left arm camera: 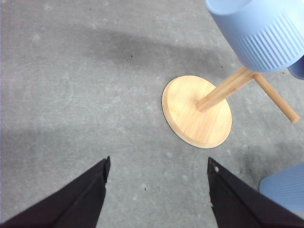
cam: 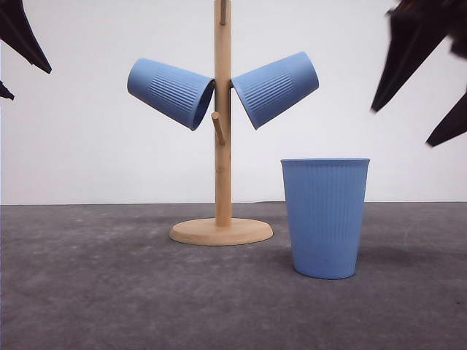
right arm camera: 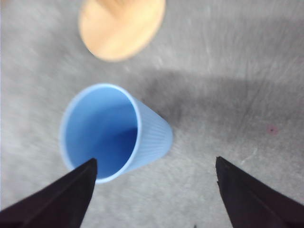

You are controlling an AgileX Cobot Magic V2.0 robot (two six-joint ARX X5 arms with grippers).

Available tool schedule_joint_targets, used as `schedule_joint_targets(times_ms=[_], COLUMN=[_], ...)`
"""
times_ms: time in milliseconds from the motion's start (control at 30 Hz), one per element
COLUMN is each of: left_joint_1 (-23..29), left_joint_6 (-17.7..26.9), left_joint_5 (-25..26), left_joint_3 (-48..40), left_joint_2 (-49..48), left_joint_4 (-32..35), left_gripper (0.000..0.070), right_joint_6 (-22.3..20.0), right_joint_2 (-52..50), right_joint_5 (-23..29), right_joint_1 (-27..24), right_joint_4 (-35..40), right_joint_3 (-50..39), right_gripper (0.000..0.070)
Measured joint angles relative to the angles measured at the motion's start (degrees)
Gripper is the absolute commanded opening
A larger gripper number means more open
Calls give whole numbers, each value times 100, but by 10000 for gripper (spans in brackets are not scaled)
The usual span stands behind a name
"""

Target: Place three cups

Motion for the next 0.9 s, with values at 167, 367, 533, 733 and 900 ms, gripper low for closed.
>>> schedule_joint_targets(times_ms=[167, 367, 533, 733, 900], left_joint_1=[1, 0, 1, 3, 128], left_joint_6=[0, 0, 1, -4, -22], left_joint_5=[0, 0, 0, 288, 1137], left_joint_3=[0, 0, 0, 0, 0], left_joint_2=[0, 0, 0, -2, -110], left_joint_4=[0, -2, -3, -288, -775], left_gripper=[389, 388, 389, 389, 394], right_joint_6=[8, 8, -23, -200, -272], right_joint_2=[682, 1390, 1712, 1496, 975], right_joint_5=[541, 704, 720, 263, -374], right_joint_1=[444, 658, 686, 620, 492], right_joint_4=[10, 53, 33, -13, -26], right_joint_3=[362, 493, 493, 493, 493], right_gripper=[488, 370, 37, 0, 0])
